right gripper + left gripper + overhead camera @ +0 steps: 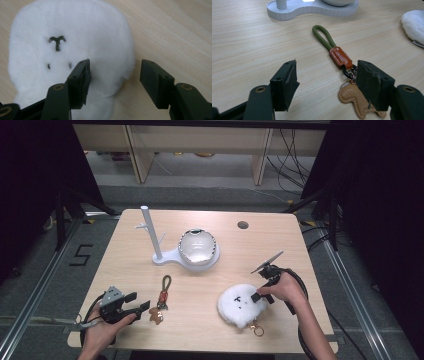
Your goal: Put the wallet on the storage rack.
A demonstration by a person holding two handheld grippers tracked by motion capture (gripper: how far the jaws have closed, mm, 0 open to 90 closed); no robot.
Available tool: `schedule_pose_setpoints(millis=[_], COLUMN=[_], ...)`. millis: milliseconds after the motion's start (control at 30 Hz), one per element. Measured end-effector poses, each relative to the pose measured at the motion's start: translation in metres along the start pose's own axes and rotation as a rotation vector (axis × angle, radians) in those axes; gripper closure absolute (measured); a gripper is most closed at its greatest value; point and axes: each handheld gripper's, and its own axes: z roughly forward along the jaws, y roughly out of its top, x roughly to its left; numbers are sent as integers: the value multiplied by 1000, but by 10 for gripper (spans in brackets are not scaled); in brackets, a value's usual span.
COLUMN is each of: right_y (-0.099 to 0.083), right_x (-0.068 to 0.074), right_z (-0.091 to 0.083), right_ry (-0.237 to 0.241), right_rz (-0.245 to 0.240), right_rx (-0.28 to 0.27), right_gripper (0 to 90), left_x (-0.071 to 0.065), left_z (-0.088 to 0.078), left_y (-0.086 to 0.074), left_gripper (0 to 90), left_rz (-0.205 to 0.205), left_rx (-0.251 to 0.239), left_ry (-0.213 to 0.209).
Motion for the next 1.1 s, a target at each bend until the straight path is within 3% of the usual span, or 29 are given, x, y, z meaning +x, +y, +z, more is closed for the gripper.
schedule_pose_setpoints(millis=[67, 133, 167, 367, 500, 600, 633, 800, 867, 933, 1067, 1100], right_y=[3, 5, 7, 8, 8, 8, 7, 3, 1, -1, -8, -9], right_x=[0, 2, 2, 5, 6, 5, 6, 6, 8, 10, 10, 13], right_z=[3, 5, 5, 11, 11, 10, 10, 8, 6, 2, -6, -8], right_ry=[-2, -3, -1, -17, 3, 22, 30, 28, 46, 47, 54, 53], right_rz=[-43, -41, -64, -76, -61, -74, -57, -49, -33, -4, -31, -15], right_rx=[-3, 15, 22, 41, 67, 60, 59, 31, 7, 16, -43, -64], right_gripper=[430, 438, 443, 544, 647, 726, 738, 766, 770, 772, 775, 776], left_x=[0, -1, -1, -1, 0, 0, 0, -1, 0, -1, 0, -1], left_z=[1, 1, 1, 1, 1, 2, 2, 2, 2, 0, 2, 2], left_y=[0, 0, 0, -1, -1, -2, -2, -3, -3, -2, -3, -3], left_gripper=[328, 328, 328, 330, 331, 331, 331, 333, 334, 336, 335, 336], left_rz=[8, 7, 7, 8, 9, 7, 9, 9, 9, 13, 10, 9], left_rx=[-2, 1, 1, 4, 0, -7, -4, -5, -12, -7, -13, -15], left_ry=[-4, -5, -2, -2, 1, -5, 0, 3, -4, 10, -4, -5])
